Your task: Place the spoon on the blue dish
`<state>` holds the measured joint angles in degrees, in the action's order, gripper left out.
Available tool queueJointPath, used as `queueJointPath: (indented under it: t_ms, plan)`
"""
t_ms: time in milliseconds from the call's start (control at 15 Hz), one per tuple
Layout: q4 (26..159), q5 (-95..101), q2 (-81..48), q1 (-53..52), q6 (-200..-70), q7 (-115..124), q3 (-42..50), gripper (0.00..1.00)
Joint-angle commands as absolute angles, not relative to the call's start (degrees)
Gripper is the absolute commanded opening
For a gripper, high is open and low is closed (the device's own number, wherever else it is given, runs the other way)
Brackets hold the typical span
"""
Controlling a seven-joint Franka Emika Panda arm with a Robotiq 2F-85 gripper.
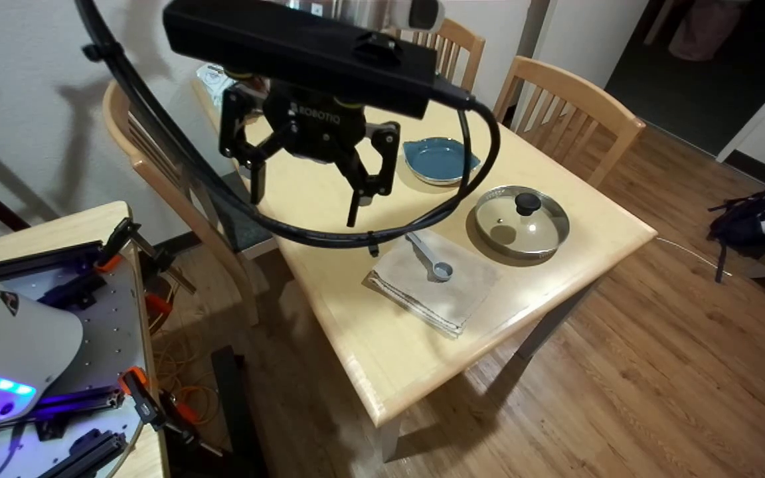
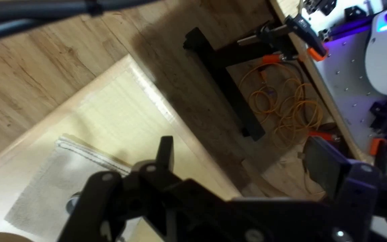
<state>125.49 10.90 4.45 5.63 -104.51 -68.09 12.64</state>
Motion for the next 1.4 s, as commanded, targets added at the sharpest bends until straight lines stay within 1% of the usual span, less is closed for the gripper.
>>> queueJointPath:
  t_ms: [0, 267, 400, 600, 733, 867, 933, 1133, 1200, 1267, 1333]
  plan:
    - [125.3, 10.8, 4.4, 6.7, -103.9, -68.5, 11.7, 1.00]
    - [125.2, 11.4, 3.7, 6.3, -103.8, -67.5, 11.1, 1.00]
    - [126.9, 13.0, 1.9, 5.1, -114.8, -69.1, 9.7, 1.00]
    - [127.4, 13.6, -4.0, 3.6, -126.9, -70.2, 6.9, 1.00]
    - [127.2, 15.0, -8.1, 3.0, -133.7, -71.2, 5.1, 1.00]
    - [126.5, 16.4, -11.7, 2.8, -137.3, -69.7, 3.8, 1.00]
    - [127.8, 14.5, -8.6, 3.2, -134.3, -69.1, 3.6, 1.00]
    - [127.0, 15.3, -12.0, 3.1, -136.6, -69.0, 3.0, 1.00]
    - [127.2, 17.1, -12.1, 3.1, -140.4, -69.1, 3.3, 1.00]
    - [130.2, 18.6, -4.2, 5.4, -135.5, -72.9, 5.5, 1.00]
    - [129.3, 18.4, -4.7, 6.1, -134.8, -75.1, 5.5, 1.00]
